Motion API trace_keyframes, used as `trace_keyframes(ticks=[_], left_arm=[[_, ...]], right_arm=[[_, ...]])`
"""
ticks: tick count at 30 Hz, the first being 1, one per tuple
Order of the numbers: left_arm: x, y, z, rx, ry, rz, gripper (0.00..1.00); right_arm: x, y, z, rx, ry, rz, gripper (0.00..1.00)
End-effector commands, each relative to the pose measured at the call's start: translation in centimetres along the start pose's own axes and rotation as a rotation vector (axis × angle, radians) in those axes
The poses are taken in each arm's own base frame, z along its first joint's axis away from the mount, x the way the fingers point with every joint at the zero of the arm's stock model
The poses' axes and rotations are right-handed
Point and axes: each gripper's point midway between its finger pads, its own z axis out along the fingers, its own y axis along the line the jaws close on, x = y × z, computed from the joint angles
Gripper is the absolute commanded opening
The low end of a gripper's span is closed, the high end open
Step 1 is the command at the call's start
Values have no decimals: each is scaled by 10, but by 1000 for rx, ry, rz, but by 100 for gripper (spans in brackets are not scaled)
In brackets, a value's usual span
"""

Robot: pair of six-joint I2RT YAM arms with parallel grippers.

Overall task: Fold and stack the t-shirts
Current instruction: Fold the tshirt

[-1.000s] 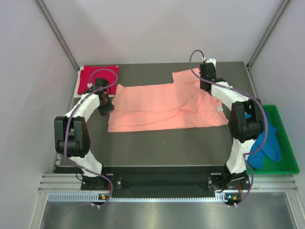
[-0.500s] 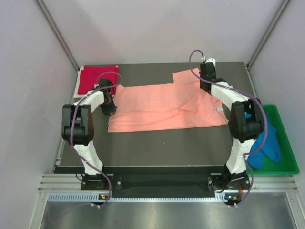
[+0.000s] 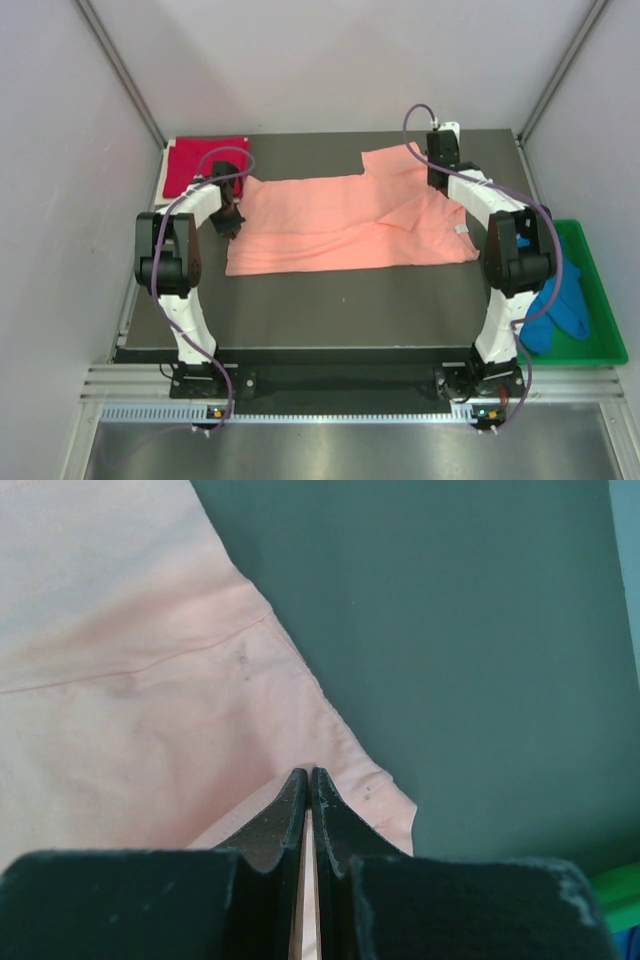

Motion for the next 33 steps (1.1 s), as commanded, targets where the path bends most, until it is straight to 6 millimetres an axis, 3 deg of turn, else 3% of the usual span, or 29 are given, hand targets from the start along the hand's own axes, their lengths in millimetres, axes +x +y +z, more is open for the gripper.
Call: trace_keyframes(ticks=[1,8,19,22,24,26,27,29,33], left_arm=[[12,35,23,-143,17,-36,8],[5,40,18,-170,-19,-81,9],[2,13,10,-26,5,-113,15],[-5,2,-6,41,-5,-121,20],[-17,-6,-22,95,-38,-125,23],[-24,-20,-35,175,-48,-113,26],[-33,-27,-46,214,-68,-110,27],[-36,-35,-61,265,-57,-103,29],[-51,-44,-98,357,-121,-95,35]], right_arm=[[-30,-12,-3,45,-65,39,0],[-22,-32,3,112,-42,74,0],[-8,-23,4,63,11,60,1],[-4,-26,-2,72,42,62,1],[-10,-31,-7,95,47,77,5],[-1,-41,-12,147,104,80,14],[-7,-44,-15,163,106,91,15],[1,-54,-22,189,156,104,16],[10,-72,-52,215,218,208,20]])
